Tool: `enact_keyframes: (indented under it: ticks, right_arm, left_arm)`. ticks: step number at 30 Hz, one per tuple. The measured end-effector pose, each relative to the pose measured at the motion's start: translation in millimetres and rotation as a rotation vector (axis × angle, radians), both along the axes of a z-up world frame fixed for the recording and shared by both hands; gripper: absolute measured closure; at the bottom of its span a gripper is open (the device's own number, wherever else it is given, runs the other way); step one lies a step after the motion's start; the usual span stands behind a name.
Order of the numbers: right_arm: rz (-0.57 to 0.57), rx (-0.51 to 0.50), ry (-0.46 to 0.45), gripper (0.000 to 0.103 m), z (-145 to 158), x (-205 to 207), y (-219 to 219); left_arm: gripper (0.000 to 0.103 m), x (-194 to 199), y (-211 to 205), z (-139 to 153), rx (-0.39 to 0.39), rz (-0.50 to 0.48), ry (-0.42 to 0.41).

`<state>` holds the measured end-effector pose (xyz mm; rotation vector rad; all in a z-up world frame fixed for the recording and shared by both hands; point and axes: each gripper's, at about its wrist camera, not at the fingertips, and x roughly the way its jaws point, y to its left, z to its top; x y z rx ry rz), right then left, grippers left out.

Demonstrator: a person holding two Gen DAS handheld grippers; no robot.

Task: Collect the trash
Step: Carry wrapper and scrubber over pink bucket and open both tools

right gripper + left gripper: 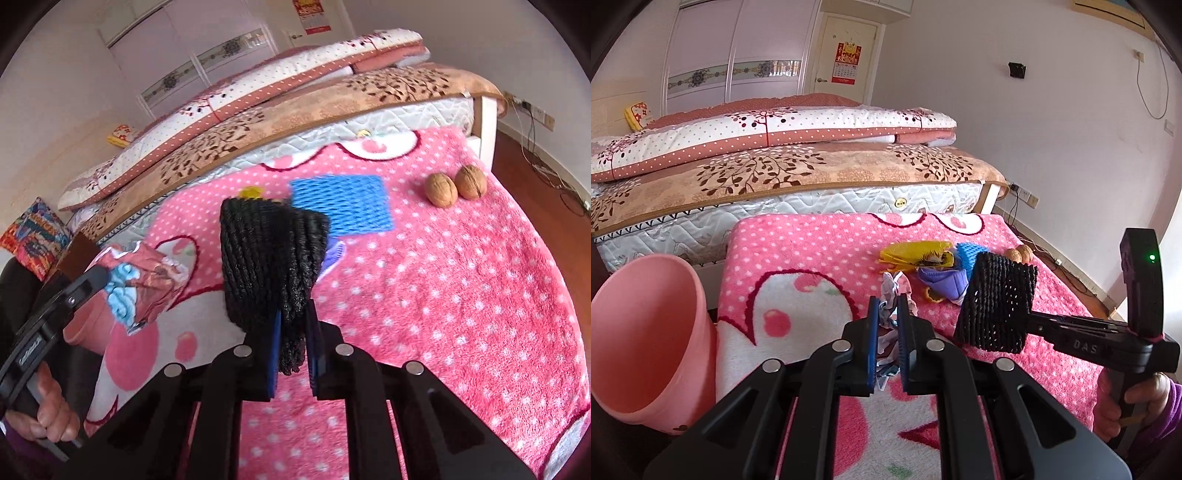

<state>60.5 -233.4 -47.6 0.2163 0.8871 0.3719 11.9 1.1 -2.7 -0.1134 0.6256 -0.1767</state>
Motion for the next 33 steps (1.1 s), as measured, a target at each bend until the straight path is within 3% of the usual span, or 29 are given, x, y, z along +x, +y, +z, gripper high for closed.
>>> enact_keyframes:
  ticks: [8, 15, 20, 26, 33]
  right_arm:
    - [0.086, -0.002, -0.077, 0.092, 30.2, -8.1, 32.6]
    - [0.184, -0.004, -0.129, 0.092, 54.0, -1.1, 82.7]
    - [0.271, 0.044, -0.139, 0.092, 71.0, 9.7, 130.8]
    - [0.376, 0.030, -0.180, 0.092, 85.3, 16.2, 203.4]
    - [0.473, 0.002, -0.199, 0.092, 86.1, 15.0, 278.4]
  left_arm:
    - [0.094, -18.5, 18.0, 14.8, -0.008, 0.055, -0.046]
    - [0.094, -35.2, 52.4, 27.4, -0.021, 0.163, -0.088]
    - [0.094, -48.6, 86.7, 37.5, -0.015, 0.272, -0.130]
    - [0.094, -67.1, 133.7, 43.5, 0.045, 0.422, -0.175]
    - [0.094, -79.1, 173.7, 30.7, 0.062, 0.530, -0.147]
